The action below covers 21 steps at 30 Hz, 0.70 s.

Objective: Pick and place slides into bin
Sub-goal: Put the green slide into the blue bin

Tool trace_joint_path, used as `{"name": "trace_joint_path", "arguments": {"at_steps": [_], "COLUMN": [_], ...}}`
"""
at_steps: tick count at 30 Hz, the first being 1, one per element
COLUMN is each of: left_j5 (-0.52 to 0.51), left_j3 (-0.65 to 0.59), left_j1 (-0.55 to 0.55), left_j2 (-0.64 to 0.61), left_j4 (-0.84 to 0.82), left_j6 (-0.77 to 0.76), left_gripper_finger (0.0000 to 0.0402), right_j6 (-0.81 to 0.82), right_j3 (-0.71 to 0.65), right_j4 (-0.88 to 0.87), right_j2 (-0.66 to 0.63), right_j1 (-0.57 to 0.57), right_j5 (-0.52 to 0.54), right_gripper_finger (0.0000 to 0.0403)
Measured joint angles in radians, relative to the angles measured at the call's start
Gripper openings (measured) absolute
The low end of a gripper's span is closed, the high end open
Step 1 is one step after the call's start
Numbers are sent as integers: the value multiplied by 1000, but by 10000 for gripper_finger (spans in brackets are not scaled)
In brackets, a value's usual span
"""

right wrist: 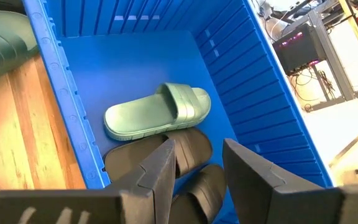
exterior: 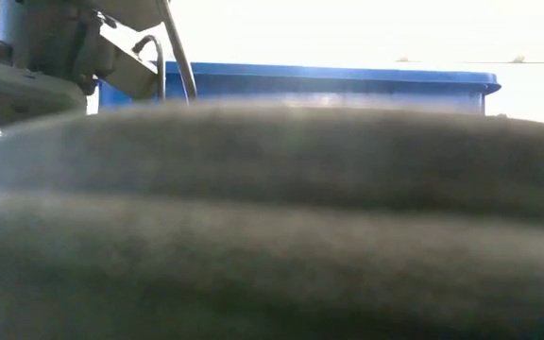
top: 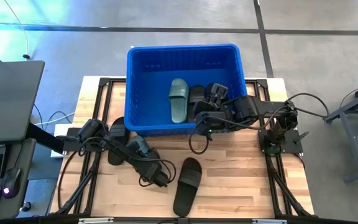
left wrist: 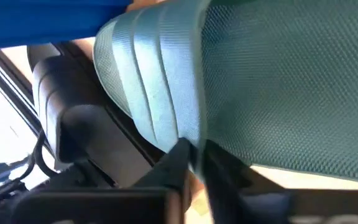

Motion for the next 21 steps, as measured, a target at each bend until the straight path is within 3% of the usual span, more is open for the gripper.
{"name": "trace_joint_path", "arguments": {"at_steps": [5,11,16,21], "left_j5": [36,17,-105,-341], "left_j3": [24,230,488,727], "left_j1": [-2,-55,-114,-155], "left_j2": [0,0,-1,-14], "left_j4": [24,-4,-59,-60], "left_j6": [97,203,224,238], "left_gripper_finger": [15,5,3,2], "right_j6": [28,27,70,113], "right_j3": [0,0,0,-3], "right_j4": [0,0,0,1], "right_j2": [0,0,0,0], "right_j1": [0,2,2,6], "right_j5": [-1,-20,-33,-151], "right_gripper_finger": [123,123,123,123]}}
